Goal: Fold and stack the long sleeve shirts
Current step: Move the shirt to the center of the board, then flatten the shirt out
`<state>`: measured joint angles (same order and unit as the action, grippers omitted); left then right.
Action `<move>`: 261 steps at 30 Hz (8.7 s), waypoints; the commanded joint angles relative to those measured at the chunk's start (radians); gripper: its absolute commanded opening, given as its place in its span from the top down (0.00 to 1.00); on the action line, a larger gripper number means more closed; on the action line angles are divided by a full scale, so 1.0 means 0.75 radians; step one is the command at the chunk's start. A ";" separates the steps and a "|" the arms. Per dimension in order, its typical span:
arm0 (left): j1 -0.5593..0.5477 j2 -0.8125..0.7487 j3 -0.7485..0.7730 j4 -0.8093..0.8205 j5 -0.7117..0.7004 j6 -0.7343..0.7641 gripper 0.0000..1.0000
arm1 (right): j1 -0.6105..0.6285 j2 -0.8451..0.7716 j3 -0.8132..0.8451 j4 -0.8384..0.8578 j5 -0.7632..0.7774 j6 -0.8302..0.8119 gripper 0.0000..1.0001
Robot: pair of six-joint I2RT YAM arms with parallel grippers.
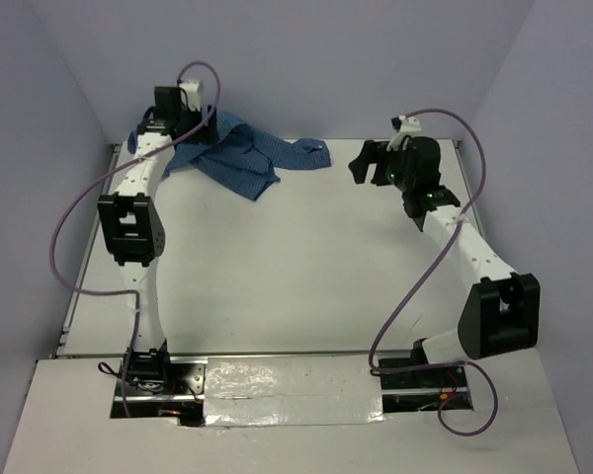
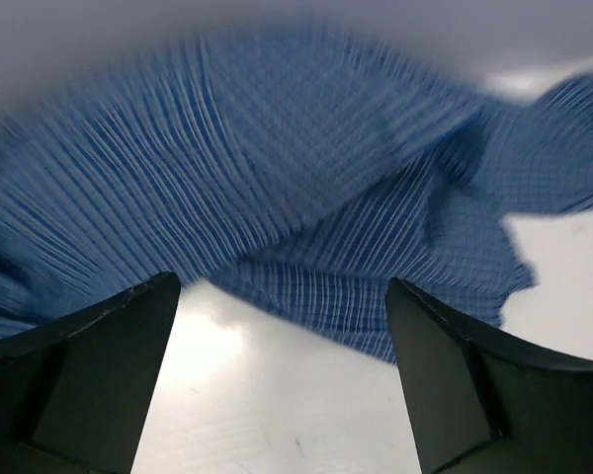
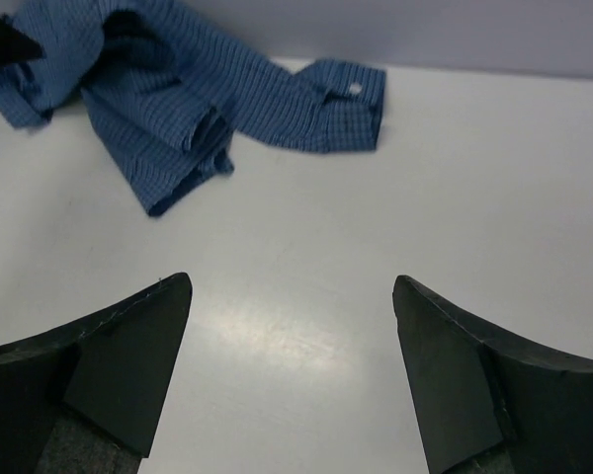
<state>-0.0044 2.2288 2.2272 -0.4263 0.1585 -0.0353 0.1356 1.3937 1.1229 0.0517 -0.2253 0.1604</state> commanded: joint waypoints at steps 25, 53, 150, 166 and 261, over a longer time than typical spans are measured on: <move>-0.244 0.275 -0.098 0.106 0.175 0.097 1.00 | 0.306 0.028 0.121 -0.398 0.200 0.091 0.14; 0.337 -0.873 -1.202 -0.146 0.488 -0.035 0.01 | 0.790 0.773 1.094 -0.889 0.409 -0.270 0.13; -0.385 -1.053 -2.066 -0.076 -0.485 0.841 0.03 | -0.068 0.737 0.374 -0.631 0.298 0.526 0.19; -0.301 -1.231 -1.427 -0.403 -0.250 0.657 1.00 | -0.109 0.658 0.324 -0.599 0.225 0.406 1.00; -0.385 -1.017 -2.033 0.032 -0.307 1.184 0.01 | 0.386 0.187 -0.266 -0.578 0.339 0.537 1.00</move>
<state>-0.2901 1.4086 0.7307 -0.4667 -0.0078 0.8490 0.4294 1.6058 0.9035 -0.3904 0.0338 0.5999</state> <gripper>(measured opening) 0.988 0.008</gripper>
